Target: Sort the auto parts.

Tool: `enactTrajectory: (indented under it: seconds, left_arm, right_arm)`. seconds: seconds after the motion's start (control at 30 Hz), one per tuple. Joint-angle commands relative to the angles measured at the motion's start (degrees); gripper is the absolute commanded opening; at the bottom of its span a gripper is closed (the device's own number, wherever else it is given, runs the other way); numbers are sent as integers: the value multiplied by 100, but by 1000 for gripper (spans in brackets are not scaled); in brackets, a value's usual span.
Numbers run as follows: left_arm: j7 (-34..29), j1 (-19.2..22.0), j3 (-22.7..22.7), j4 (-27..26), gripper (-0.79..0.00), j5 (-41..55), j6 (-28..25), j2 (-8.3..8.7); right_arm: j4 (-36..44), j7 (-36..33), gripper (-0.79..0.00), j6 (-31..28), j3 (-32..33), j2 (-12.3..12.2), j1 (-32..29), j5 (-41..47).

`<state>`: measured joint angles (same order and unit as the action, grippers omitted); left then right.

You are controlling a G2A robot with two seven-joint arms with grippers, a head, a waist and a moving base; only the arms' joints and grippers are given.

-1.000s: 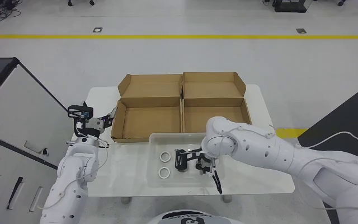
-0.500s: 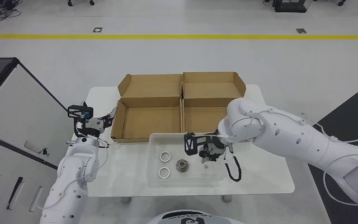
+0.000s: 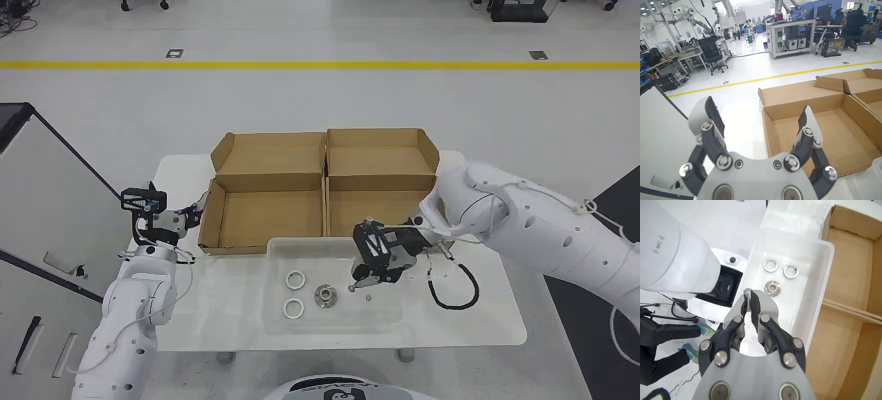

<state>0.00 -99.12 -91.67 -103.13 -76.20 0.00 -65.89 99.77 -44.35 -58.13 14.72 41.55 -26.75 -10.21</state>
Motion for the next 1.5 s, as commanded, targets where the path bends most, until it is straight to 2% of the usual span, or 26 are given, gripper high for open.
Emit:
enactTrajectory:
  seconds: [0.0,0.23,0.33,0.77,0.87,1.07,1.23,1.47]
  left_arm:
    - [0,0,0,0,0,0,0,0]
    - [0,0,0,0,0,0,0,0]
    - [0,0,0,0,0,0,0,0]
    - [0,0,0,0,0,0,0,0]
    - [0,0,0,0,0,0,0,0]
    - [0,0,0,0,0,0,0,0]
    - [0,0,0,0,0,0,0,0]
    - [0,0,0,0,0,0,0,0]
  right_arm:
    - [103,189,-785,13,26,10,33,88]
    - [359,1126,-785,13,49,53,47,54]
    - [401,1543,-785,13,0,71,54,-215]
    - [371,1580,-785,13,-39,75,59,-302]
    - [241,1807,-785,89,126,53,-18,-213]
    - [15,2298,-785,13,600,-138,-168,434]
    - [221,2673,-785,13,999,-297,-338,1162]
    - [630,2785,-785,13,1599,-324,-504,2332]
